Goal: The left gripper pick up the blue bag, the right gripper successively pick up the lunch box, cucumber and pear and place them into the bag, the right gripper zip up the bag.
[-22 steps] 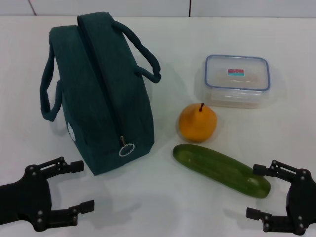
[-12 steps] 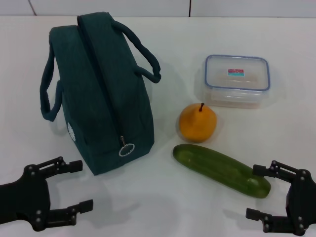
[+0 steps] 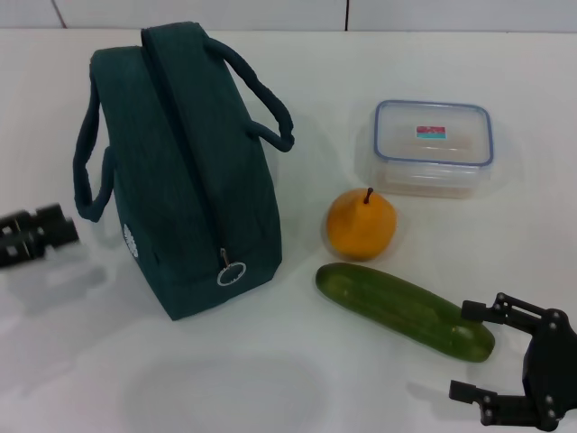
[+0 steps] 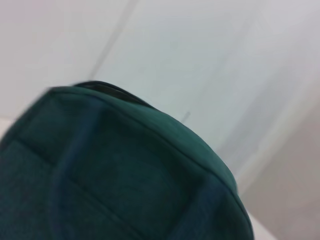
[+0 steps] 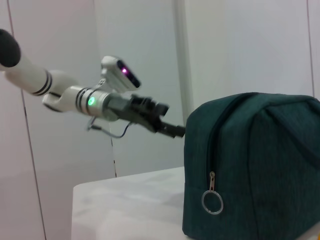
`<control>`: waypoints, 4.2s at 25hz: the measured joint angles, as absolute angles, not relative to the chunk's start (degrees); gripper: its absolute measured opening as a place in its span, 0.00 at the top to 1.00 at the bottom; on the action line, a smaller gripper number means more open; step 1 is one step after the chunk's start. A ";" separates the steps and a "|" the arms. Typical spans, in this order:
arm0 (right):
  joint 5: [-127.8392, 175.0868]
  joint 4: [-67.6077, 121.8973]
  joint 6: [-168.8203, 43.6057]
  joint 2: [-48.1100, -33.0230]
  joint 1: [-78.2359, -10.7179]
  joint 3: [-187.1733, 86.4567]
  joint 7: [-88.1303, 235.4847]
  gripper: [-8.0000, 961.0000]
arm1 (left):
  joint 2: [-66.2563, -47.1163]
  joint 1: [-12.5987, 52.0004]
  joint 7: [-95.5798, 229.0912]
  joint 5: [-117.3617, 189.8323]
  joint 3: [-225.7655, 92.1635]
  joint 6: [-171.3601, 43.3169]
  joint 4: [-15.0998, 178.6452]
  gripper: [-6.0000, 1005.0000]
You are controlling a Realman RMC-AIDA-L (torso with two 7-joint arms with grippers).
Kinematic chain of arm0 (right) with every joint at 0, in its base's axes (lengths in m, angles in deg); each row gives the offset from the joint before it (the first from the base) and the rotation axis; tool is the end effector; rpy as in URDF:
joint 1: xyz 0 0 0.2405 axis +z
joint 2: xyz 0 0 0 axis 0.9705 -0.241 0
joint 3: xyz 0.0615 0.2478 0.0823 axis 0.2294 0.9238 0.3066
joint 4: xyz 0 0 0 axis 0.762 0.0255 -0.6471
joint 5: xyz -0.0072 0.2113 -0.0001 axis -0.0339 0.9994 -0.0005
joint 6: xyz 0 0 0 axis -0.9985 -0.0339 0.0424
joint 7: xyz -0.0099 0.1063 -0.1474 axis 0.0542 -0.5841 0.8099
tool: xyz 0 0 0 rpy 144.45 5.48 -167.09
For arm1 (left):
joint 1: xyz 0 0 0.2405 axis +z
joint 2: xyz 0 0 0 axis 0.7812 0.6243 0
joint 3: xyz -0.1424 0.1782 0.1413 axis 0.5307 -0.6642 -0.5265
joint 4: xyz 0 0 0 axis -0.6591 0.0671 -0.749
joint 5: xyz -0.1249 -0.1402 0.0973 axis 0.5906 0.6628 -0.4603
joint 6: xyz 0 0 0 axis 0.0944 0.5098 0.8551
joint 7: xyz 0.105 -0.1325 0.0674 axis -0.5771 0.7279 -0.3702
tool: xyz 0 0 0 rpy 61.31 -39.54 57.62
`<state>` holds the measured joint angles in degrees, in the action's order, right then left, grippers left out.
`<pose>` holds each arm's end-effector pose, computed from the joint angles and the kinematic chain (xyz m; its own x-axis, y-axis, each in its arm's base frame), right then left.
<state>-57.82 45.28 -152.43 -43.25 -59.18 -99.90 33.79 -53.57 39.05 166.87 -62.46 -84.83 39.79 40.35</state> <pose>0.2954 0.2364 -0.0619 0.7907 -0.0636 -0.6089 -0.2062 -0.9641 -0.1670 -0.3361 0.2448 0.0762 0.3861 0.6094 0.6925 0.7996 -0.5954 0.0782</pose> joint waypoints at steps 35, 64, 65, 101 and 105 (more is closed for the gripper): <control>-57.12 43.14 -151.96 -43.41 -57.33 -100.05 33.85 0.11 | -53.67 21.58 227.67 -80.20 -103.10 34.10 3.53 0.21; -57.12 42.89 -151.68 -43.43 -57.25 -100.05 33.87 0.12 | -54.47 18.74 224.84 -81.25 -103.57 32.25 7.30 0.58; -57.12 42.87 -151.68 -43.43 -57.25 -100.05 33.87 0.12 | -54.47 18.70 224.88 -81.40 -103.70 32.26 7.37 0.63; -12.75 24.57 -140.32 -43.58 -55.98 -99.74 -20.89 0.14 | -49.38 16.27 226.39 -72.87 -103.78 36.27 10.07 0.95; -12.88 24.00 -135.25 -43.86 -53.53 -99.87 -21.29 0.14 | -49.37 15.98 226.36 -72.94 -103.78 36.13 10.07 0.95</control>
<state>-12.88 24.00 -135.25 -43.86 -53.53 -99.87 -21.29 -49.37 15.98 226.36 -72.94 -103.78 36.13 10.07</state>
